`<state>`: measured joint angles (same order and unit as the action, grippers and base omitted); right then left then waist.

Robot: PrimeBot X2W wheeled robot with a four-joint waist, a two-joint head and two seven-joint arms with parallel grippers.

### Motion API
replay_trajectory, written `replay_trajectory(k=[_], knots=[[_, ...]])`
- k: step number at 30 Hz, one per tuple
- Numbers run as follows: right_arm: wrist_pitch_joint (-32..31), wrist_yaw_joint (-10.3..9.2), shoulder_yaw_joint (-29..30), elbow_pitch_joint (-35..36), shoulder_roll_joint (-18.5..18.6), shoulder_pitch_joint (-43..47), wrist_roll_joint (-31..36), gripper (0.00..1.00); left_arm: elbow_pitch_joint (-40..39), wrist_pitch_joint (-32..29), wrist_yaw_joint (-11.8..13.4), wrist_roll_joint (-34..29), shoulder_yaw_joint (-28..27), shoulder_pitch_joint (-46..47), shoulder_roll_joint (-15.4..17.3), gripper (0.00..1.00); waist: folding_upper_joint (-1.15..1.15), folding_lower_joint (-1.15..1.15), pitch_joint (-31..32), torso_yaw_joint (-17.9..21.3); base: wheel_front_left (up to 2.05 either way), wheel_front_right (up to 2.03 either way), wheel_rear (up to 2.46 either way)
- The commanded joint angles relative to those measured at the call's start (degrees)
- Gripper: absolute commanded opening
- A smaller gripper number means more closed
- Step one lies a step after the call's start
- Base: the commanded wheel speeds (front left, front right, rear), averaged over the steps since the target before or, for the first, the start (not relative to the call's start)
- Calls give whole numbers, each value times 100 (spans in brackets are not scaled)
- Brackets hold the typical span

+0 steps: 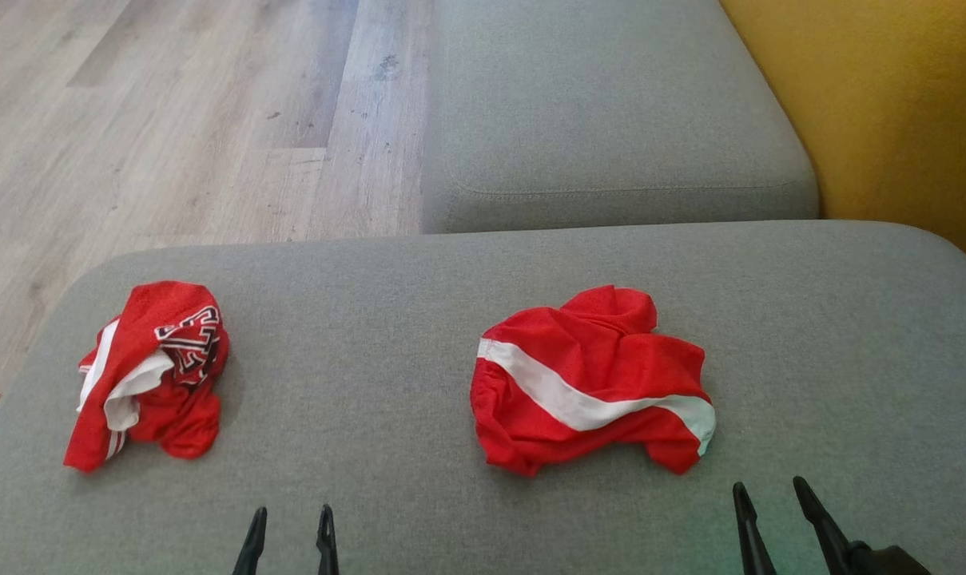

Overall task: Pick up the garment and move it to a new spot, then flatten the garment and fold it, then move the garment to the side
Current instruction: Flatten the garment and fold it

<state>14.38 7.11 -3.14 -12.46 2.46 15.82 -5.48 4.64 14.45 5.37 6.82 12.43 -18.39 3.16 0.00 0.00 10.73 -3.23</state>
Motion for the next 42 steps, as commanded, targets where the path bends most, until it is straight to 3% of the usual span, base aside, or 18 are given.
replay_trajectory(k=[1, 7, 15, 18, 24, 27, 30, 33, 38, 42], knots=[[62, 37, -132, 157, 42, -254, 8, 100, -147, 54, 36, -87, -184, 256, -28, 100, 0, 0, 3, 3, 0, 0, 0], [62, 37, -149, 153, 42, -257, 16, 100, -86, 54, 125, -449, -203, 253, -25, 100, 0, 0, 5, 16, 0, 0, 0], [62, 37, -142, 184, 42, -263, 1, 100, 150, 54, 117, -229, -282, 388, -27, 100, 0, 0, -107, -41, 0, 0, 0], [62, 37, -184, 183, 42, -296, 34, 100, 416, 54, -78, -65, -268, 730, -27, 100, 0, 0, -228, -49, 0, 0, 0], [62, 37, -282, 191, 42, -467, 170, 100, 1331, 55, -838, 411, -108, 1960, -27, 100, 0, 0, -610, 62, 0, 0, 0], [62, 37, -299, 185, 42, -534, 225, 100, 1746, 55, -986, 472, -12, 2434, -27, 100, 0, 0, -752, 121, 0, 0, 0], [62, 37, -333, 171, 42, -619, 314, 100, 2496, 55, -1126, 539, 233, 3138, -28, 100, 0, 0, -967, 206, 0, 0, 0], [62, 37, -368, 154, 56, -697, 407, 100, 3183, 44, -1248, 1067, 693, 3808, -28, 100, 0, 0, -1164, 296, 0, 0, 0], [62, 37, -478, 187, 161, -930, 471, 100, 3802, -41, -1282, 1991, 1868, 4828, -28, 100, 0, 0, -1615, 500, 0, 0, 0], [62, 37, -548, 206, 223, -1106, 456, 100, 4296, -23, -1284, 2468, 2428, 5483, -28, 100, 0, 0, -1861, 664, 0, 0, 0]])
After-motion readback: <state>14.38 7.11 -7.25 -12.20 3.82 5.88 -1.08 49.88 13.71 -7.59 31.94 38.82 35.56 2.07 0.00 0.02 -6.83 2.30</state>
